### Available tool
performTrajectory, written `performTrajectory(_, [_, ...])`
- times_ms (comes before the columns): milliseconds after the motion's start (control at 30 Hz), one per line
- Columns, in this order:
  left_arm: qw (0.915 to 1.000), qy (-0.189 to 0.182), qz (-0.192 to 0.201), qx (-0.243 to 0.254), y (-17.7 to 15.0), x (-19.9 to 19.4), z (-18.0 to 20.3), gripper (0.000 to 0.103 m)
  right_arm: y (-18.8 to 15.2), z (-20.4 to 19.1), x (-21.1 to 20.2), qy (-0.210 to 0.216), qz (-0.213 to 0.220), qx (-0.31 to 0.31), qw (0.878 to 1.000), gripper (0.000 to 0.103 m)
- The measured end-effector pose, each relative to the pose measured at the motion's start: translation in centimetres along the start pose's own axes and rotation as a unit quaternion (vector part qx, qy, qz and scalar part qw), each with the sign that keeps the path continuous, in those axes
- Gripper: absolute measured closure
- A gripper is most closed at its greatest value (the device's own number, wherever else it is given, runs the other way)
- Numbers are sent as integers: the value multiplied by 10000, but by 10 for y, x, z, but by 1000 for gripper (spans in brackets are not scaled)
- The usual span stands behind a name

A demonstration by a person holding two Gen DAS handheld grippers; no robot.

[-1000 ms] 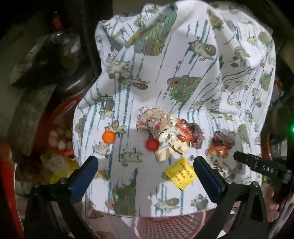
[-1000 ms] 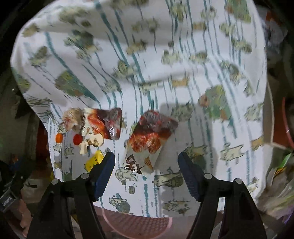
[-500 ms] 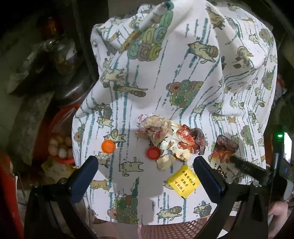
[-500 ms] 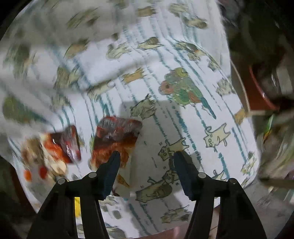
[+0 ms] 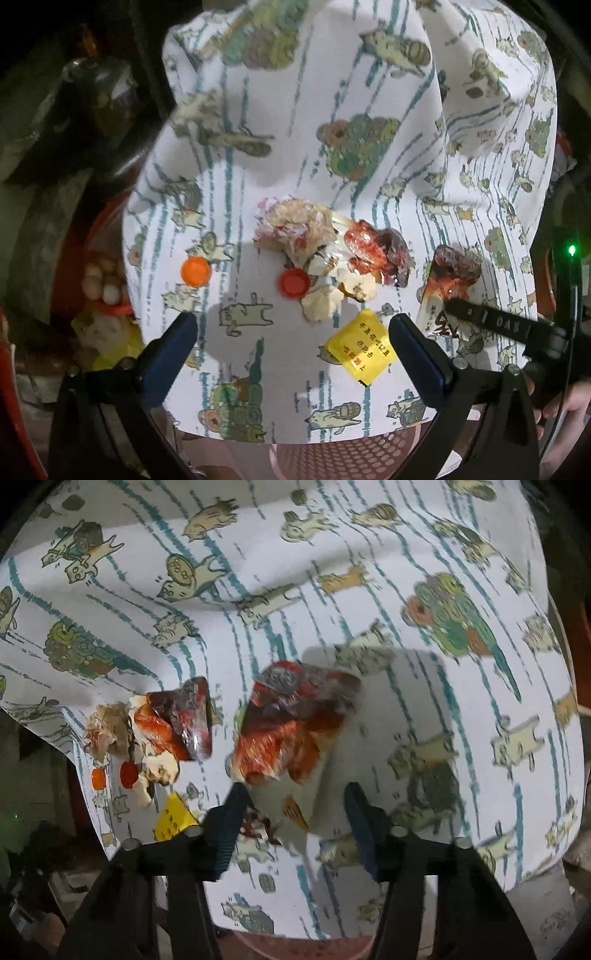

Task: Collect trash
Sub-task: 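Move the right gripper back and grasp the clear sauce-stained wrapper, then grasp the yellow sachet with the left gripper while the right gripper holds the clear wrapper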

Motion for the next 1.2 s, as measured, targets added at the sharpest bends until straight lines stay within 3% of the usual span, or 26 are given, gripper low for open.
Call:
performTrajectory(33, [10000,-44,-46,45,-1,3,3,0,1,-1,3,185,-107,130,9997,72])
performTrajectory(67, [9999,-83,-97,104,-1,6,6,0,2,-3,6,311,-263,237,9989,90])
performTrajectory(100, [9997,-100,-151,167,-2,11,9,0,3,-1,9,378,-437,368,9977,92])
performTrajectory(200, [9985,-181,-310,418,-6,23,22,0,5,2,-3,413,-380,433,9975,99])
performTrajectory(267, [9973,-275,-391,555,-8,30,32,0,12,-1,-25,435,-188,252,9986,99])
performTrajectory(400, [9949,-493,-458,745,-10,39,51,1,23,-22,-83,17,521,-528,9972,99])
performTrajectory(467, [9934,-642,-536,781,-11,45,59,6,20,-30,-107,-202,841,-829,9928,99])
performTrajectory(567, [9913,-904,-741,609,-15,56,66,9,18,-28,-140,-355,1274,-1046,9857,99])
performTrajectory(667, [9900,-1015,-962,208,-19,69,65,9,16,-25,-141,-296,1441,-1004,9840,99])
performTrajectory(767, [9915,-875,-958,34,-18,77,63,9,17,-16,-127,-169,1114,-806,9904,99])
performTrajectory(933, [9932,-517,-1033,-139,-17,91,66,9,17,-18,-117,-425,1266,-1032,9857,99])
performTrajectory(1000, [9944,-206,-992,-295,-17,92,64,12,18,-19,-117,-429,1304,-1087,9845,99])
performTrajectory(1200, [9959,138,-870,-211,-21,91,74,39,24,-18,-122,-515,1432,-1166,9815,99])
Point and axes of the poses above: each gripper's, at about its wrist camera, not at the fingertips, and x roughly the way its jaws point, z to its right, y to its top, the point moved 9 cm from there along x, roughly the way its jaws point, and after that the axes turned 13 degrees about x, right-handed, at the moved point
